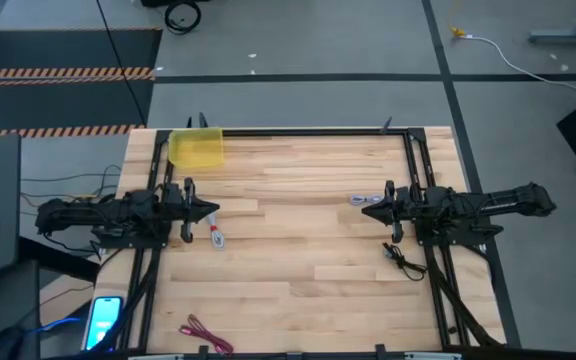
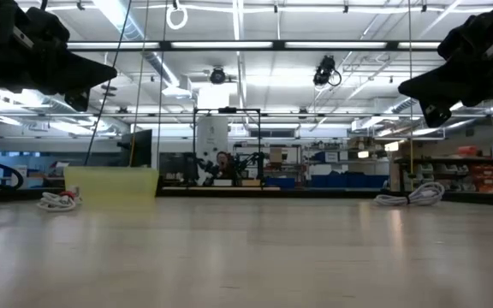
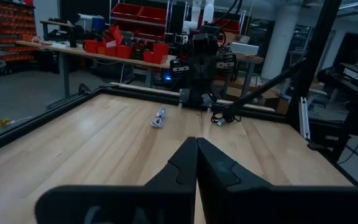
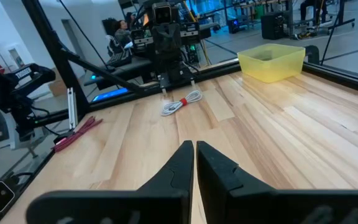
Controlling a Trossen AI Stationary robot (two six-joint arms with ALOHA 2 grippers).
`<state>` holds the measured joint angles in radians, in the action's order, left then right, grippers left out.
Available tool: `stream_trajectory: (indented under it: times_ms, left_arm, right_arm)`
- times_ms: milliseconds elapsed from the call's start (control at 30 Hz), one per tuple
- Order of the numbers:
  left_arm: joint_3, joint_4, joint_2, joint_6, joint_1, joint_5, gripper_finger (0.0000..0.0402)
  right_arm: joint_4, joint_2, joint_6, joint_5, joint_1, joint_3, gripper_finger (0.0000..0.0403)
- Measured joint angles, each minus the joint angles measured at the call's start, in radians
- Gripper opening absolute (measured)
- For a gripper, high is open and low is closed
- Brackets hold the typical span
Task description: Pick and place USB-C Cables
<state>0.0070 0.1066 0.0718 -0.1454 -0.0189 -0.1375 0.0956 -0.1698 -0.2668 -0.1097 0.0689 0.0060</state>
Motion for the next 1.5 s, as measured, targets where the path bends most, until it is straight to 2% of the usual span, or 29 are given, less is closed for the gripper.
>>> stream_trajectory:
  times_ms: [567, 733, 900, 1067, 1200, 1267, 1400, 1500]
  left_arm:
    - [0.0, 0.026, 0.0, -0.003, 0.0, 0.0, 0.0009]
    - [0.0, 0.07, 0.0, -0.099, -0.001, 0.003, 0.0009]
    - [0.0, 0.022, 0.0, -0.202, -0.002, 0.01, 0.0009]
    - [0.0, -0.002, 0.0, -0.197, -0.002, 0.008, 0.0009]
    - [0.0, 0.045, 0.0, -0.177, 0.001, -0.082, 0.0009]
    - [0.015, 0.061, -0.001, -0.149, 0.001, -0.077, 0.0009]
    - [0.12, -0.028, 0.023, -0.11, -0.008, -0.015, 0.0009]
    - [0.247, -0.194, 0.089, -0.024, -0.032, -0.064, 0.0014]
  right_arm:
    - [0.324, 0.0, -0.029, -0.001, 0.0, 0.0, 0.0027]
    - [0.438, 0.0, -0.027, -0.001, 0.0, 0.0, 0.0027]
    - [0.48, -0.001, -0.081, 0.001, 0.0, 0.0, 0.0027]
    - [0.476, -0.021, -0.097, 0.04, 0.014, 0.0, 0.0027]
    - [0.478, -0.025, -0.097, -0.021, 0.015, 0.0, 0.0027]
    - [0.478, -0.025, -0.096, -0.059, 0.015, 0.0, 0.0027]
    - [0.478, -0.025, -0.024, -0.138, 0.015, 0.0, 0.0027]
    - [0.475, -0.025, 0.041, -0.205, 0.015, 0.0, 0.0027]
